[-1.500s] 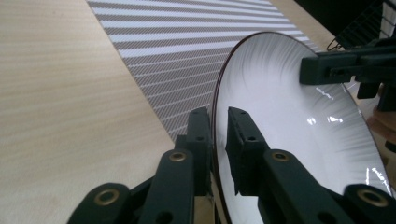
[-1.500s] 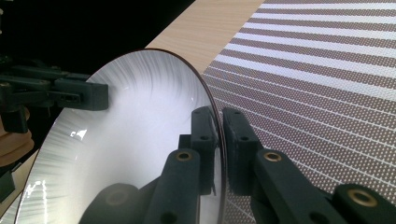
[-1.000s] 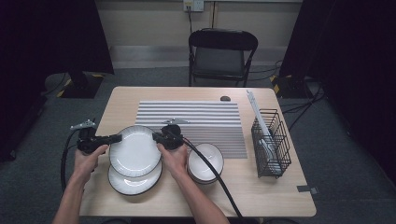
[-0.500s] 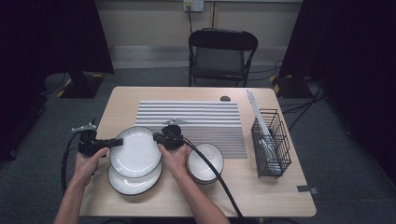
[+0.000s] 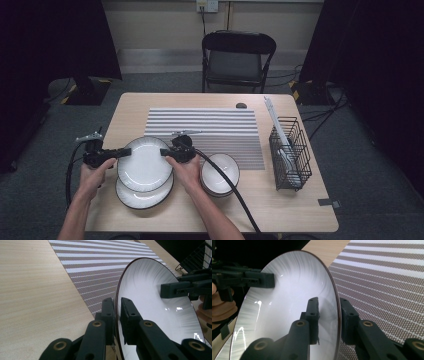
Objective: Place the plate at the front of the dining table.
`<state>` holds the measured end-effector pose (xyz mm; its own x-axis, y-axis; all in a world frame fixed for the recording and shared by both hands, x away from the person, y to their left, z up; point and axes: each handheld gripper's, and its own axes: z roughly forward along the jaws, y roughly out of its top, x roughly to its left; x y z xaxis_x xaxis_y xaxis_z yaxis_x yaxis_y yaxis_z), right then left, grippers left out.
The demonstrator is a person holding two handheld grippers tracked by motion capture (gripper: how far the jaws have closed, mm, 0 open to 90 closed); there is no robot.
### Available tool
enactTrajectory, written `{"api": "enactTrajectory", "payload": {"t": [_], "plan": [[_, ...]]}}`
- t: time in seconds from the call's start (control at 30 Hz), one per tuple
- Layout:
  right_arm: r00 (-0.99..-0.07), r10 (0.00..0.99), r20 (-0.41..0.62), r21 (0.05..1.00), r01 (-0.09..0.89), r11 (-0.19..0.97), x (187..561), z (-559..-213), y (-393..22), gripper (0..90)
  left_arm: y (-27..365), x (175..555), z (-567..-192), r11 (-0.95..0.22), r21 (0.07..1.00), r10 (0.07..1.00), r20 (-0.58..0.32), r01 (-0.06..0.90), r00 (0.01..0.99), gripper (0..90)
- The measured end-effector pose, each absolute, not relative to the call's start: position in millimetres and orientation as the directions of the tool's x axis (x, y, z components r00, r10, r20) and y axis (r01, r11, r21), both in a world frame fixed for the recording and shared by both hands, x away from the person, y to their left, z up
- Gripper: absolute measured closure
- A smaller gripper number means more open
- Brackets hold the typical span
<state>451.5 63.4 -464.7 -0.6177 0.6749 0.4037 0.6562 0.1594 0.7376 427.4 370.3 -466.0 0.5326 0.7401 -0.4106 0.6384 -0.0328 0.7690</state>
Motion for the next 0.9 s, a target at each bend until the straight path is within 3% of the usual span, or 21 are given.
{"api": "enactTrajectory", "payload": {"t": [0.17,0.4,0.9], "plan": [[-0.616,0.663,0.425,0.717,0.677,0.169,451.9,-466.0,63.1,68.6,370.7,427.8,-466.4,-0.031,0.772,0.737,-0.411,0.635,0.537,82.2],[-0.599,0.65,0.468,0.715,0.688,0.12,454.1,-463.6,59.3,78.3,371.8,428.5,-465.2,-0.023,0.778,0.74,-0.409,0.628,0.534,82.1],[-0.599,0.651,0.466,0.753,0.655,0.064,455.1,-457.1,54.4,83.1,370.4,429.2,-466.6,-0.012,0.783,0.738,-0.413,0.622,0.534,80.4]]}}
